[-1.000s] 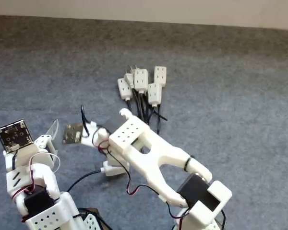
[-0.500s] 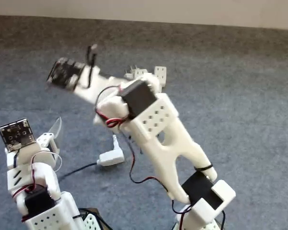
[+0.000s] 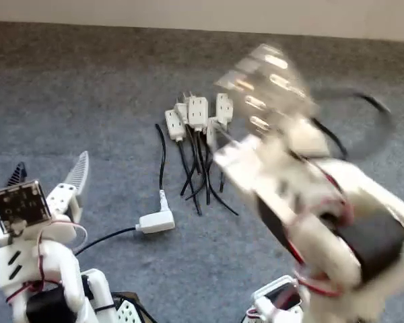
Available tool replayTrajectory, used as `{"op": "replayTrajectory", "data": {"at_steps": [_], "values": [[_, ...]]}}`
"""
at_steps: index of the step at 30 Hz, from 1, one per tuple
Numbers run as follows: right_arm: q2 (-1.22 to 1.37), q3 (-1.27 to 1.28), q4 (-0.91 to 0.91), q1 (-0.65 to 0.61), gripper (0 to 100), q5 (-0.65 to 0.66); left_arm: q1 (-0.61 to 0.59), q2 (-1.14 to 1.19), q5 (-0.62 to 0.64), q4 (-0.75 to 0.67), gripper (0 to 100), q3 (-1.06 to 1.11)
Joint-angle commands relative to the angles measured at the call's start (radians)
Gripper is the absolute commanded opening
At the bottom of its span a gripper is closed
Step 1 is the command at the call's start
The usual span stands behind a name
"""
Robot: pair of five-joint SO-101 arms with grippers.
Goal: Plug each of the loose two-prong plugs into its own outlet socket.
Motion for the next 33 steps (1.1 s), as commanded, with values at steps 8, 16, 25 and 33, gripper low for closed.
{"op": "replayTrajectory", "data": {"at_steps": [8, 16, 25, 33], "values": [[-0.760, 1.040, -0.337, 0.173, 30.0, -0.020, 0.191, 0.002, -0.003, 0.264, 37, -0.136], [-1.256, 1.529, -0.618, 0.380, 30.0, -0.017, 0.186, 0.002, -0.006, 0.074, 37, -0.136], [-1.236, 1.552, -0.917, 0.441, 30.0, 0.031, 0.191, 0.002, -0.005, -0.175, 37, -0.137], [-1.236, 1.534, -1.162, 0.441, 30.0, 0.031, 0.191, 0.002, -0.003, -0.598, 37, -0.142]]}}
